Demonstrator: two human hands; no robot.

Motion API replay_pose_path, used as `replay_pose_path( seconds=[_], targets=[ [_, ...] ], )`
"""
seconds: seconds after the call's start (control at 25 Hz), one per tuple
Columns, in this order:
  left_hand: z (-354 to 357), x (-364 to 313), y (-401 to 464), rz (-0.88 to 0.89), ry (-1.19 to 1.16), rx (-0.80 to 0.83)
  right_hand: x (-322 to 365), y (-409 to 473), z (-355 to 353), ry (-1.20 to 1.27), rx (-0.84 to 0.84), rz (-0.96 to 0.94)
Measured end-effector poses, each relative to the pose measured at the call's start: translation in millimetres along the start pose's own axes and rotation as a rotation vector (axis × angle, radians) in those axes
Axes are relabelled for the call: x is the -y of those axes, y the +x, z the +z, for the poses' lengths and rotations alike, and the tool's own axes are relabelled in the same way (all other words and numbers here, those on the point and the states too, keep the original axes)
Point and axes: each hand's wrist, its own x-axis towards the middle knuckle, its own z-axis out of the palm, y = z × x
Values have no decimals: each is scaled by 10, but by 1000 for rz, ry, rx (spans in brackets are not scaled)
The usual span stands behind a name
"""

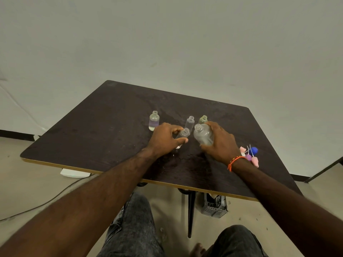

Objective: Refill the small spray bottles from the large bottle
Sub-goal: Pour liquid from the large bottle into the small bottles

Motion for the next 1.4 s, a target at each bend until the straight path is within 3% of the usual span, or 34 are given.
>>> replay_pose_path(
  seconds=[0.28, 0.72, 1.0, 1.16, 1.28, 1.4],
  targets=[
    [136, 172, 147, -279, -17, -129, -86, -65, 4, 284, -117, 94],
    [317, 80, 547, -468, 207, -155, -320, -44, 31, 468, -136, 212],
    [328, -78, 526, -481, 278, -187, -345, -44, 26, 489, -125, 227],
    [308, -242, 455, -253, 441, -270, -329, -58, 21, 496, -121, 233],
    [325, -253, 518, -144, 507, -178, -314, -76, 16, 501, -127, 233],
    [365, -240, 642, -186, 617, -64, -308, -80, 11, 503, -139, 229]
  ],
)
